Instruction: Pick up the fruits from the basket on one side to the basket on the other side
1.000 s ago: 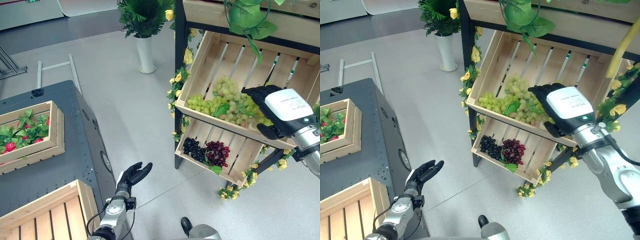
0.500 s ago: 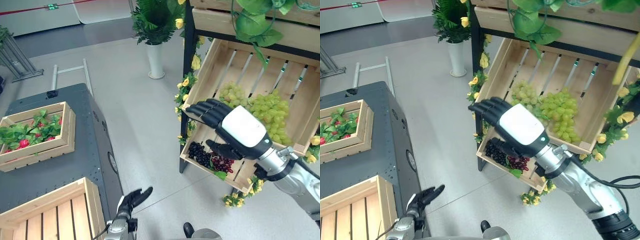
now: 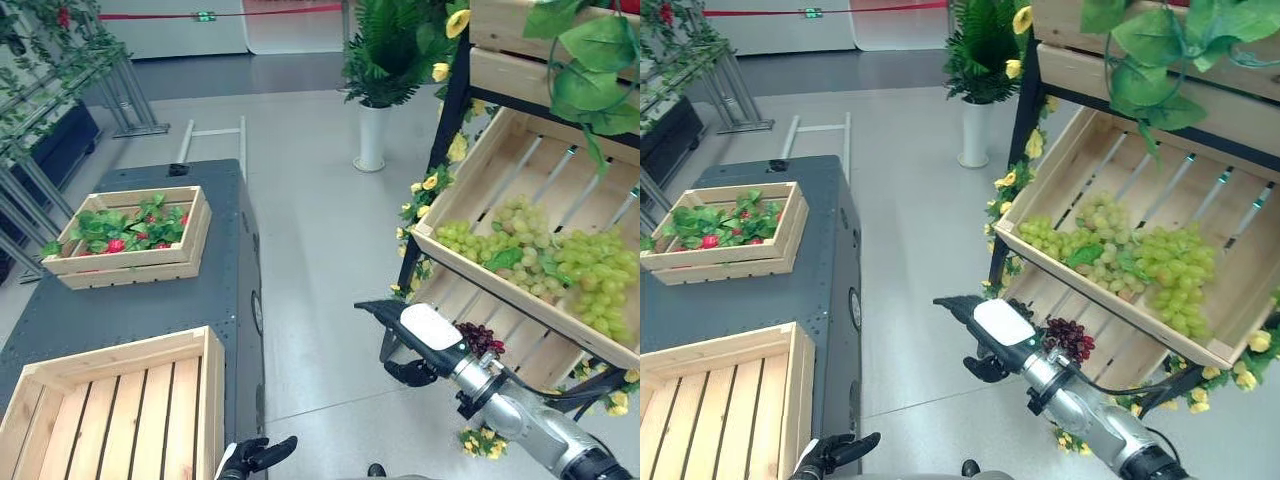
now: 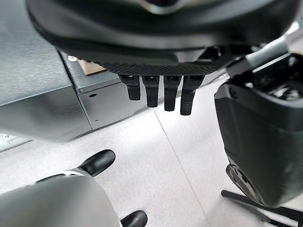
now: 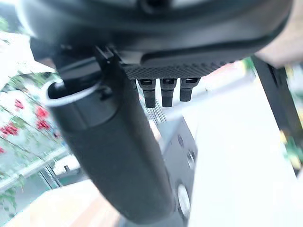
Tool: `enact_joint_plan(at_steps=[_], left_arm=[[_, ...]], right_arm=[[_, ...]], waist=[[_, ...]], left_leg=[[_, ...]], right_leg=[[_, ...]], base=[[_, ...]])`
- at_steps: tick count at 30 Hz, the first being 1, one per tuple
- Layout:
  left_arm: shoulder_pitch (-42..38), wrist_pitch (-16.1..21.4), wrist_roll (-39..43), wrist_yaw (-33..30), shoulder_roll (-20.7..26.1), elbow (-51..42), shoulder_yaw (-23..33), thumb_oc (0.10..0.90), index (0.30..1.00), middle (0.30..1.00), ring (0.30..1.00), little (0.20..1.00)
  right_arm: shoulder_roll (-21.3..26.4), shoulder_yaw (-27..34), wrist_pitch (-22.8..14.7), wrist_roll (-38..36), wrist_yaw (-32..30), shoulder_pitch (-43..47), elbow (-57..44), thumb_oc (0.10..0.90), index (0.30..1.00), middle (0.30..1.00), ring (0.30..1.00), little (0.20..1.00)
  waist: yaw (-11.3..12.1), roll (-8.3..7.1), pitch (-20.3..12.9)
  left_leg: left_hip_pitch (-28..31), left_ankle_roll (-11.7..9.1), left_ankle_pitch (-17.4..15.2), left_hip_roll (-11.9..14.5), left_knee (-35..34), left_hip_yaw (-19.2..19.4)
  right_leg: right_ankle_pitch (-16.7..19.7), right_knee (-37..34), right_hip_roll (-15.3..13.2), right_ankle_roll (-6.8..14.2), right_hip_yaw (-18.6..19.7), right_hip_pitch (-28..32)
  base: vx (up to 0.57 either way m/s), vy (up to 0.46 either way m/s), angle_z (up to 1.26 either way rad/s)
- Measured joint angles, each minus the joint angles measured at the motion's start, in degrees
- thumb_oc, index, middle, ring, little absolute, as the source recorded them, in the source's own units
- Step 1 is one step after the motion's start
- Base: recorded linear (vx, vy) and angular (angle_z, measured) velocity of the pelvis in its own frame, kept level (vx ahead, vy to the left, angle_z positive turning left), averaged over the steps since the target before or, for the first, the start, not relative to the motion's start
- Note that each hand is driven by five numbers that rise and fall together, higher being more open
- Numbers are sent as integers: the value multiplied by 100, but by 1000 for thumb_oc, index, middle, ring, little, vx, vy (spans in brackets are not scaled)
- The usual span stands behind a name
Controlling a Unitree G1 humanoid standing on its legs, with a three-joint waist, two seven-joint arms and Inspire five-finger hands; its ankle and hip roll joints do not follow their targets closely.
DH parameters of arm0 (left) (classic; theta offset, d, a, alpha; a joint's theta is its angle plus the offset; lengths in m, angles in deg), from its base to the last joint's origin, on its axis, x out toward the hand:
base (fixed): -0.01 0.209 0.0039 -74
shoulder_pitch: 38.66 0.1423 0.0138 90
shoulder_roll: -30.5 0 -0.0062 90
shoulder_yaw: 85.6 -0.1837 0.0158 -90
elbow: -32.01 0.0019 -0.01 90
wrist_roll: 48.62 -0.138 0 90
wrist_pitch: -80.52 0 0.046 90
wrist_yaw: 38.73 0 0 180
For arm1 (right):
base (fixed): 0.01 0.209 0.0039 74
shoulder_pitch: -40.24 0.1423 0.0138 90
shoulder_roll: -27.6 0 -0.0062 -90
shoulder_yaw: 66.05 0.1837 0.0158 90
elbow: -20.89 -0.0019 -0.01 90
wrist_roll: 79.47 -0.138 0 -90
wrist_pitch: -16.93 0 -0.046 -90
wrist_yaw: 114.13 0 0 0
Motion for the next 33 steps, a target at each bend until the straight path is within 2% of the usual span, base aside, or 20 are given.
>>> enact_joint_plan(at_steps=[3,7,12,15,16,19,24,33], left_arm=[[13,12,-6,-62,-2,-165,-12,800,900,900,900,900],[12,13,-11,-105,12,-203,-168,800,900,900,900,900],[1,132,-19,-43,37,-210,-446,800,900,900,900,900],[1,361,-118,80,56,-211,-690,800,900,900,900,900],[7,472,-193,123,60,-209,-740,800,900,900,900,900],[12,582,-191,195,51,-190,-807,800,900,900,900,900],[24,671,-188,253,50,-106,-790,800,900,900,900,900],[41,947,-190,321,62,-90,-789,800,900,900,900,900]], right_arm=[[-370,-213,418,-141,75,-15,761,800,900,900,900,900],[-694,-244,657,-523,110,-27,1261,800,900,900,900,900],[-1120,-198,844,-1004,187,-64,2460,800,900,900,900,900],[-1579,297,841,-1819,202,-190,3488,800,900,900,900,900],[-1736,431,957,-2242,209,-209,3891,800,900,900,900,900],[-1961,877,1009,-2480,216,-277,4804,800,900,900,900,900],[-1951,1202,1053,-2517,222,-483,5144,800,900,900,900,900],[-2032,1207,1047,-2681,225,-475,5143,800,900,900,900,900]], waist=[[224,28,5],[234,60,5],[262,134,2],[376,222,-5],[379,261,-1],[401,337,4],[390,357,13],[525,358,9]], left_leg=[[-56,-18,29,10,1,-154],[-70,-18,52,17,1,-286],[-76,-11,48,16,0,-438],[-71,-11,49,21,0,-487],[-68,-12,55,13,0,-566],[-49,-13,56,14,0,-623],[-26,-26,62,29,0,-763],[-49,-71,95,47,1,-909]], right_leg=[[-22,0,2,-31,-172,8],[-53,-1,5,-50,-287,50],[-97,0,-4,-58,-433,109],[-107,0,0,-67,-479,137],[-132,0,-9,-63,-553,174],[-167,0,-6,-72,-571,221],[-203,-1,10,-100,-732,321],[-244,-1,34,-149,-846,332]], base=[[7,-40,30],[-21,-35,17],[-22,-20,15],[0,1,10],[8,11,25],[9,7,15],[14,-5,9],[0,-6,10]])
